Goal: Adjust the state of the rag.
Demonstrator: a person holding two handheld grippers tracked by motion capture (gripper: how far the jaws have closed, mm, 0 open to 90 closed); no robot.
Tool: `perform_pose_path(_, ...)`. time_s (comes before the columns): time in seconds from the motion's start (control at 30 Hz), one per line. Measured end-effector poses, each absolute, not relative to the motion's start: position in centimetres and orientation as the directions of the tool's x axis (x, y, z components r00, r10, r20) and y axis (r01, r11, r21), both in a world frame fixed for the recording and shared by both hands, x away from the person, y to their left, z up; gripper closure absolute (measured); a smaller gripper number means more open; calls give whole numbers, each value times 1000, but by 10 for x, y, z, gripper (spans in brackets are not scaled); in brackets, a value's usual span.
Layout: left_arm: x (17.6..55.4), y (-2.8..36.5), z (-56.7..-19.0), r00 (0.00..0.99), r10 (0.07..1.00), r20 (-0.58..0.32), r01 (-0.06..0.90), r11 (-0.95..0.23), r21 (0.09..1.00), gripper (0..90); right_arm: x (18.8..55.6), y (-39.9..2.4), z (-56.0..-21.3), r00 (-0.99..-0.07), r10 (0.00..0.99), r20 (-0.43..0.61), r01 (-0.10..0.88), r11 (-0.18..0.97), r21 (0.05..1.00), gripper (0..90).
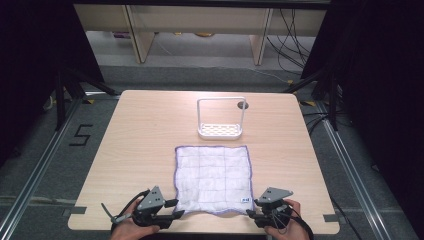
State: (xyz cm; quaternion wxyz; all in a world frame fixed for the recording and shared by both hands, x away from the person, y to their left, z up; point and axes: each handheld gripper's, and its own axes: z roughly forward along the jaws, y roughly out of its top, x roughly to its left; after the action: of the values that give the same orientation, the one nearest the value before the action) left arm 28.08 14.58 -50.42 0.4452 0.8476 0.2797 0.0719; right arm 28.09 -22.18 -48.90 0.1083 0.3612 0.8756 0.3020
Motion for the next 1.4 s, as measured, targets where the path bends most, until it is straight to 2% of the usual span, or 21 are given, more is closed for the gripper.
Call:
perform_pose_path(0.03,281,143,-506,842,528,-109,395,-468,790,617,281,-223,-492,-718,696,10,553,562,616,663)
perform_pose_path(0.07,281,140,-507,847,521,-105,391,-476,787,617,281,-223,-492,-718,696,10,553,562,616,663)
perform_pose_path(0.13,283,136,-510,852,518,-72,374,-508,776,677,281,-224,-493,-721,692,25,559,561,610,786)
perform_pose_path(0.17,284,136,-512,860,509,-32,348,-539,767,745,282,-226,-494,-740,672,6,536,585,609,849)
perform_pose_path(0.2,284,134,-513,857,514,-48,358,-524,773,799,280,-226,-494,-734,679,17,550,579,602,892)
perform_pose_path(0.33,280,140,-511,871,491,-12,326,-560,761,849,276,-238,-486,-745,667,-17,521,597,610,900)
perform_pose_path(0.43,274,144,-509,877,481,-12,324,-571,754,845,272,-248,-484,-728,685,-16,520,568,638,900)
perform_pose_path(0.47,270,141,-510,867,495,-47,347,-533,772,843,271,-251,-483,-727,687,10,538,559,631,896)
perform_pose_path(0.53,271,142,-509,881,472,-11,316,-572,757,842,269,-251,-482,-704,708,46,558,513,652,799)
perform_pose_path(0.63,269,140,-510,876,482,-9,324,-576,750,838,270,-241,-481,-696,715,67,564,486,667,654)
perform_pose_path(0.73,271,142,-510,882,471,-9,315,-576,755,834,270,-232,-485,-692,719,65,576,495,651,617)
perform_pose_path(0.87,271,141,-509,881,473,-4,315,-581,751,829,274,-222,-495,-700,714,30,564,526,636,652)
perform_pose_path(0.9,270,140,-510,878,479,-16,323,-566,759,828,274,-219,-496,-703,711,21,566,541,622,694)
perform_pose_path(0.97,269,139,-511,871,490,-26,337,-559,758,828,274,-220,-497,-723,691,1,556,581,594,884)
perform_pose_path(1.07,270,138,-512,871,490,-31,339,-555,760,830,273,-223,-496,-717,696,-23,546,582,603,896)
perform_pose_path(1.17,274,132,-511,892,452,7,296,-596,746,837,267,-229,-493,-722,692,-8,555,587,590,897)
perform_pose_path(1.27,271,126,-510,903,430,9,282,-608,742,838,261,-236,-490,-728,684,-39,510,579,636,897)
perform_pose_path(1.3,269,126,-510,908,418,18,268,-615,742,838,261,-235,-489,-730,682,-42,515,589,623,897)
perform_pose_path(1.33,266,126,-512,898,440,-19,302,-586,752,839,260,-233,-489,-733,678,-58,510,603,613,896)
perform_pose_path(1.37,268,129,-510,908,418,21,267,-618,740,838,261,-232,-490,-737,673,-64,507,614,605,894)
perform_pose_path(1.4,267,131,-510,904,428,5,284,-609,740,837,263,-231,-491,-737,674,-63,511,614,601,888)
